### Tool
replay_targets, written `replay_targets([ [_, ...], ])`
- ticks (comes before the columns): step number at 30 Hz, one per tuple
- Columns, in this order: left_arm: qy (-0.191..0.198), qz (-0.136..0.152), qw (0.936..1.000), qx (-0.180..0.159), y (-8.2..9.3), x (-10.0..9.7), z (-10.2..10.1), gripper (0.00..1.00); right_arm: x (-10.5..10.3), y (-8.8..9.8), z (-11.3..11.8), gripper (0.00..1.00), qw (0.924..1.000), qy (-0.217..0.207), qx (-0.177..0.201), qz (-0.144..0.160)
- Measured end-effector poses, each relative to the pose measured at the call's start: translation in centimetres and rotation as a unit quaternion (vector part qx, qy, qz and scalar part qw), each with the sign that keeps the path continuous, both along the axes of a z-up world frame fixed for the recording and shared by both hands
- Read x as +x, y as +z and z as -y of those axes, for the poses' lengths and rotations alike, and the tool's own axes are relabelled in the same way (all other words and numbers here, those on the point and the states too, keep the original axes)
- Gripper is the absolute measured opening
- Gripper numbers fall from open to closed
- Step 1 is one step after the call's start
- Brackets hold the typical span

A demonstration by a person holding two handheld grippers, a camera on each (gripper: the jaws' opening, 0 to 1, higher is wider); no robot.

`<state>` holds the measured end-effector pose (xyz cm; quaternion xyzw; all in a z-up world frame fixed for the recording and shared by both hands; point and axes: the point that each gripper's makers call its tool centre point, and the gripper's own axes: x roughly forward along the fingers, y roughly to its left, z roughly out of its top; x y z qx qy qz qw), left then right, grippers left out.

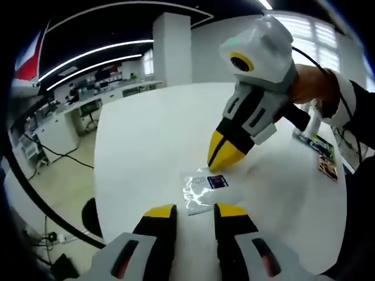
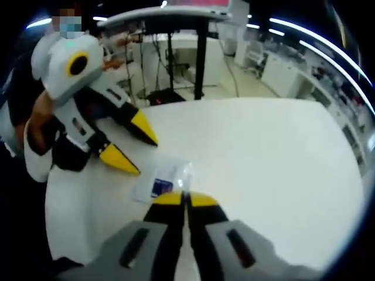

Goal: Arrange the skincare products in the storage area until every visible bottle or jar stands upright without overlapping.

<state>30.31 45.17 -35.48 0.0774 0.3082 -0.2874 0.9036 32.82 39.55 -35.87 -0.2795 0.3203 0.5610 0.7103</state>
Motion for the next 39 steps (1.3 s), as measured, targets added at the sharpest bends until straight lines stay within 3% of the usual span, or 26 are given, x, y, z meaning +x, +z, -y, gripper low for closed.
replay_targets([
  [6, 0.015, 0.005, 0.9999, 0.007, 0.0, 0.2, -0.8, 0.19, -0.5, 0.0, -0.3, 0.04, 0.9976, -0.008, 0.043, -0.054],
  [11, 0.01, 0.002, 0.9999, 0.0, -0.1, -0.2, -0.4, 0.15, -0.2, 0.1, -0.8, 0.07, 0.9891, -0.042, 0.094, -0.106],
  [14, 0.009, 0.006, 0.9999, 0.004, -0.1, -0.2, -0.2, 0.15, 0.3, 0.1, -1.0, 0.06, 0.9869, -0.051, 0.107, -0.11],
  [18, 0.004, 0.009, 0.9999, 0.004, -0.2, -0.2, 0.3, 0.15, -0.4, 0.7, -1.8, 0.02, 0.974, -0.071, 0.156, -0.148],
  [21, 0.002, 0.011, 0.9999, 0.009, -0.2, -0.2, 0.5, 0.15, -0.3, 0.5, -1.7, 0.02, 0.9758, -0.071, 0.149, -0.143],
  [26, 0.003, 0.01, 0.9999, 0.006, -0.2, -0.4, 0.4, 0.15, -0.7, 1.3, -1.8, 0.0, 0.9692, -0.075, 0.169, -0.162],
  [35, 0.01, 0.01, 0.9999, 0.001, -0.2, -0.4, -0.1, 0.15, -2.8, 1.8, -2.3, 0.02, 0.9614, -0.04, 0.194, -0.191],
  [39, 0.012, 0.011, 0.9999, 0.003, -0.2, -0.4, -0.3, 0.13, -3.4, 1.4, -2.6, 0.03, 0.9636, -0.026, 0.189, -0.188],
])
